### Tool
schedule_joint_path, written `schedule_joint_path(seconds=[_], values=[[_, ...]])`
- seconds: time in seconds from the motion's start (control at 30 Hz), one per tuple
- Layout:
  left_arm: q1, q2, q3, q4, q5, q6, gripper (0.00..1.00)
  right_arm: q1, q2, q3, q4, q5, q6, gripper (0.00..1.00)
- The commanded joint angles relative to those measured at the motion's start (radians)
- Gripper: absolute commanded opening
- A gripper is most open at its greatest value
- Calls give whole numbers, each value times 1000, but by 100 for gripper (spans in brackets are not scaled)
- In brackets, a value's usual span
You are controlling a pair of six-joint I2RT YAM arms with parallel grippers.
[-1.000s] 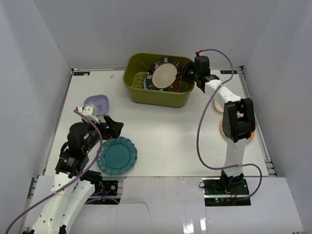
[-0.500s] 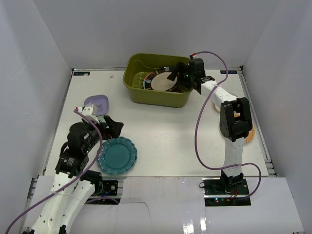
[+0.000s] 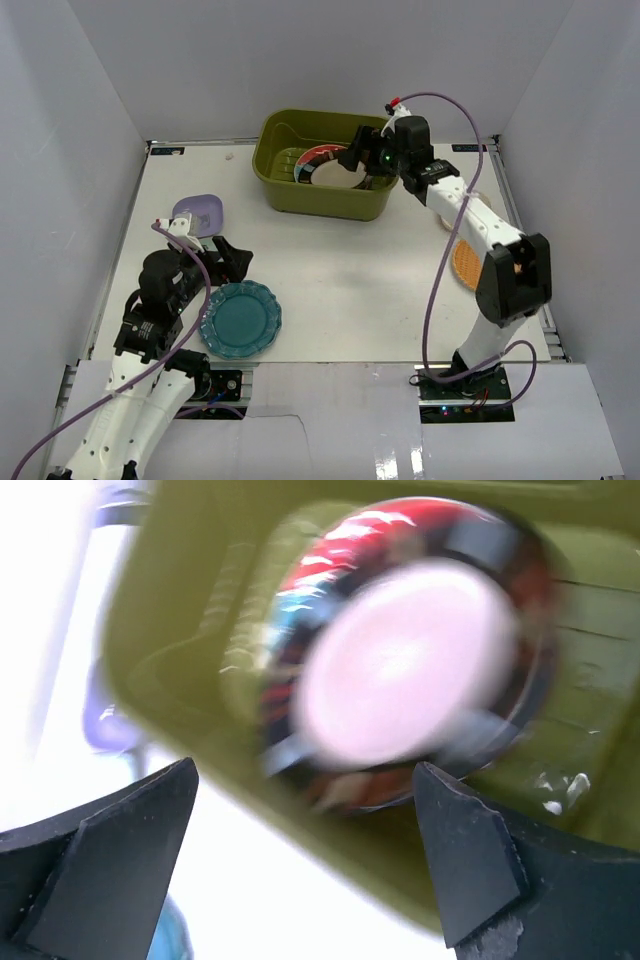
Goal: Place the plates into the plastic bin on the countertop
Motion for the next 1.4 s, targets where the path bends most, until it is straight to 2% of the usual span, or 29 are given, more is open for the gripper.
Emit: schedule_joint_path(seconds=[0.0, 0.2, 0.33, 0.47, 0.7, 0.77, 0.87, 1.0, 1.17, 1.37], values=[[11, 2, -6, 16, 9, 6, 98, 75, -182, -113, 124, -55, -70, 94], [18, -15, -6, 14, -5, 5, 98, 255, -404, -420, 263, -78, -34, 100], [21, -20, -6, 16, -6, 6, 98, 377, -495, -690, 393, -105, 82, 93], [27, -17, -6, 14, -6, 5, 98, 483, -472, -810, 481, -127, 141, 89], [36, -24, -6, 14, -8, 5, 98, 579, -291, -869, 683, -164, 256, 80], [36, -29, -6, 14, -9, 3, 98, 589, -238, -866, 771, -183, 311, 73], [37, -26, -6, 14, -9, 5, 98, 608, -127, -855, 867, -187, 363, 71], [37, -24, -6, 14, -9, 3, 98, 612, 14, -811, 912, -171, 419, 71], [37, -23, -6, 14, -6, 3, 98, 619, 105, -769, 953, -205, 456, 71], [37, -23, -6, 16, -5, 3, 98, 632, 184, -731, 1004, -222, 508, 61]])
